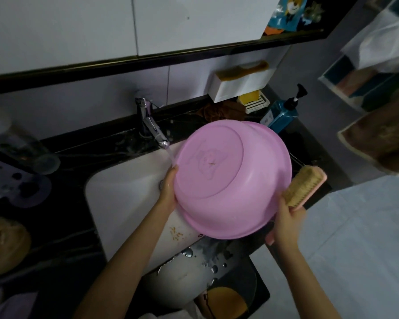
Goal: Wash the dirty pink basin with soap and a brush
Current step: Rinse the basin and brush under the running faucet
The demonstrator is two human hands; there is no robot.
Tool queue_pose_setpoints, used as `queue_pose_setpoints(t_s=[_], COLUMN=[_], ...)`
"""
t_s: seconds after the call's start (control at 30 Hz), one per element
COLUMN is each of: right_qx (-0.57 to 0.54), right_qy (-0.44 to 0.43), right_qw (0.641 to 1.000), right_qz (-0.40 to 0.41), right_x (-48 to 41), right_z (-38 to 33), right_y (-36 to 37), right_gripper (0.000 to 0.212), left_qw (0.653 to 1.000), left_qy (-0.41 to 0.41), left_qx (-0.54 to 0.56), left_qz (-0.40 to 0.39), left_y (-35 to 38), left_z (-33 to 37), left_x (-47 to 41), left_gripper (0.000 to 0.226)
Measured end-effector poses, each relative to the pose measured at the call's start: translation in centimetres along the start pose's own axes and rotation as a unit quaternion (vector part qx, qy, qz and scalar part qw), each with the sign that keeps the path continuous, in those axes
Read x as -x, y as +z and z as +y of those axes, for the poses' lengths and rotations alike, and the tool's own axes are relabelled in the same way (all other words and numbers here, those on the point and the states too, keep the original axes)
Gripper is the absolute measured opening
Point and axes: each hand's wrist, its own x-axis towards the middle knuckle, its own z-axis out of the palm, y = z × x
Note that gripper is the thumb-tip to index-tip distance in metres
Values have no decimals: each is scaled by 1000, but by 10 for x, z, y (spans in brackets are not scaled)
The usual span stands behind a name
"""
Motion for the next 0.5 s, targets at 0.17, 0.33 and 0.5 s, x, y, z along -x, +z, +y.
queue_pose_setpoints(t_s=[0.17, 0.33, 0.5], right_qx=[33, 3, -17], right_qy=[17, 93, 93], right_qw=[999, 995, 992], right_qz=[27, 30, 87], right_x=[-48, -70, -43], right_z=[-29, -38, -19], right_y=[6, 13, 18], right_gripper=[32, 44, 17], left_qw=[996, 990, 999], left_qy=[18, 10, -9], left_qx=[-42, -75, -25], left_qz=[-79, -121, -24], left_y=[11, 22, 22], left_z=[21, 36, 35], left_x=[-12, -19, -19], left_gripper=[63, 56, 34])
